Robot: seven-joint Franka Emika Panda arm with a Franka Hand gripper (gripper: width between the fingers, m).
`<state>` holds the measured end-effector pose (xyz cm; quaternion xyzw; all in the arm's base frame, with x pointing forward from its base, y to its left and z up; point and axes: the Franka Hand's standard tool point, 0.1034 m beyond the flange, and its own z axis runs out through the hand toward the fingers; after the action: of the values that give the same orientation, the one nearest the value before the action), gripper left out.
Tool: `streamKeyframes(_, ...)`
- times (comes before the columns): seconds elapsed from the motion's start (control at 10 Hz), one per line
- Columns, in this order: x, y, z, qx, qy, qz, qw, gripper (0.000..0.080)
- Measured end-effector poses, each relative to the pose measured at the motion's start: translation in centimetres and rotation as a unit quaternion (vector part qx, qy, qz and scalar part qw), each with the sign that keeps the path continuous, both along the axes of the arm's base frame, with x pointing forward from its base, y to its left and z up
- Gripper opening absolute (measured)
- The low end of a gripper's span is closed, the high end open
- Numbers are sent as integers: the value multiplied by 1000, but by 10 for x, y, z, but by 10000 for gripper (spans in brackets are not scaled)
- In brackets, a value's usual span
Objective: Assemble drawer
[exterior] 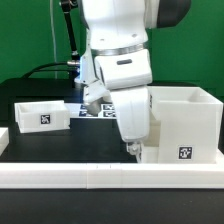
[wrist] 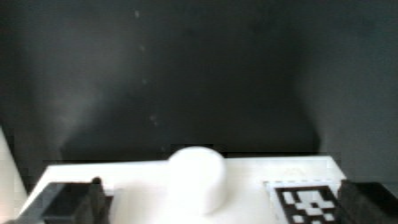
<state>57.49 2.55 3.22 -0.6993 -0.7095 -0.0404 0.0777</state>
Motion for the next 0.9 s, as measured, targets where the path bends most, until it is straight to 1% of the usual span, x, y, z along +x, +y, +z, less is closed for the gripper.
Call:
streamKeyframes(0.1, 0, 6, 1, 1, 2, 4, 1000, 649)
streamKeyframes(0.2, 0, 10, 2, -2, 2, 15, 1000, 649)
streamKeyframes(0.5, 2, 9, 1, -7, 6, 25, 1000, 649)
streamKeyframes(0.6, 3, 5, 1, -7, 6, 23, 1000, 649)
streamKeyframes(0.7, 3, -3, 0, -8, 5, 24, 1000, 649)
streamKeyframes(0.8, 5, -17, 2, -9, -1, 23, 1000, 649)
streamKeyframes(0.9, 7, -35, 7, -12, -15, 14, 1000, 649)
